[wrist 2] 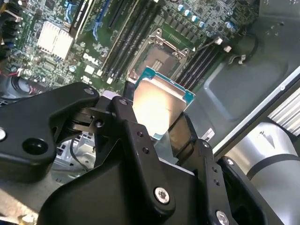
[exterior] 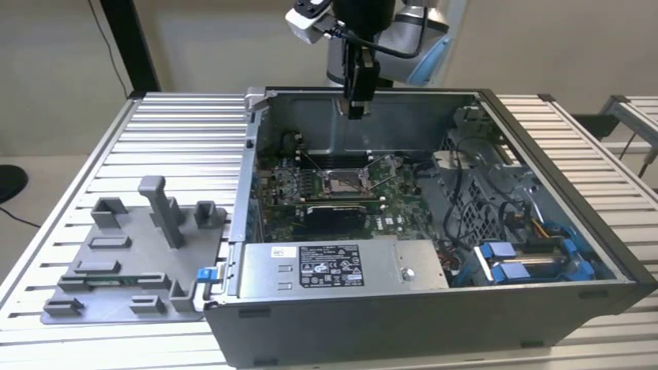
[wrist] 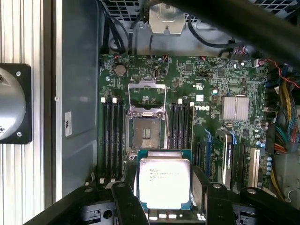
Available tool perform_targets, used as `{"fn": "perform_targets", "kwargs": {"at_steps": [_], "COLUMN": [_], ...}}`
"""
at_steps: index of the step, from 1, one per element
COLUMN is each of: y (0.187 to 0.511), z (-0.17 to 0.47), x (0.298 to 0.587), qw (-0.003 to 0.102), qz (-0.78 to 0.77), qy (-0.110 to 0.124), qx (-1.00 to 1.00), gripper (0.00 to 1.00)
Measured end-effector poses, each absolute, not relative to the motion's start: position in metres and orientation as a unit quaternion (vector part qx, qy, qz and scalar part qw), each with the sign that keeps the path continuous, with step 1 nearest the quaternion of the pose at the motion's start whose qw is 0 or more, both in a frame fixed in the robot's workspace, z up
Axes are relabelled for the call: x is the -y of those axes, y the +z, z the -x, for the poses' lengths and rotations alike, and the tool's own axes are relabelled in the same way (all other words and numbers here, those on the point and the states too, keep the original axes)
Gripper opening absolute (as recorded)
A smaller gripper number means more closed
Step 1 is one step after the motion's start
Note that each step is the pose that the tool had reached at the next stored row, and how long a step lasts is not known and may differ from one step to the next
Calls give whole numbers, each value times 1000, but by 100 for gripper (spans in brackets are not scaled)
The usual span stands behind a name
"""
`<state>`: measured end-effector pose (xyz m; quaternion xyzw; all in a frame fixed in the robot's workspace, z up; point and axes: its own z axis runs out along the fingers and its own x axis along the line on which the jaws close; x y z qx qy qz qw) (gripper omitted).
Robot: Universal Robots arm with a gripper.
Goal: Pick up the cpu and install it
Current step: 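Place the cpu into insertion slot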
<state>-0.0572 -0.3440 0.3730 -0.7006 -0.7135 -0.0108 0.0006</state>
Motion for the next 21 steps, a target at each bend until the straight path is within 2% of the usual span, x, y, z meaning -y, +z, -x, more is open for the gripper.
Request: {"fn": "perform_targets", "kwargs": {"at_steps": [21], "y": [336], "z": [57], "x": [339], "qw": [1], "qz": [703], "qy": [-11], "qx": [711], "gripper": [0]}}
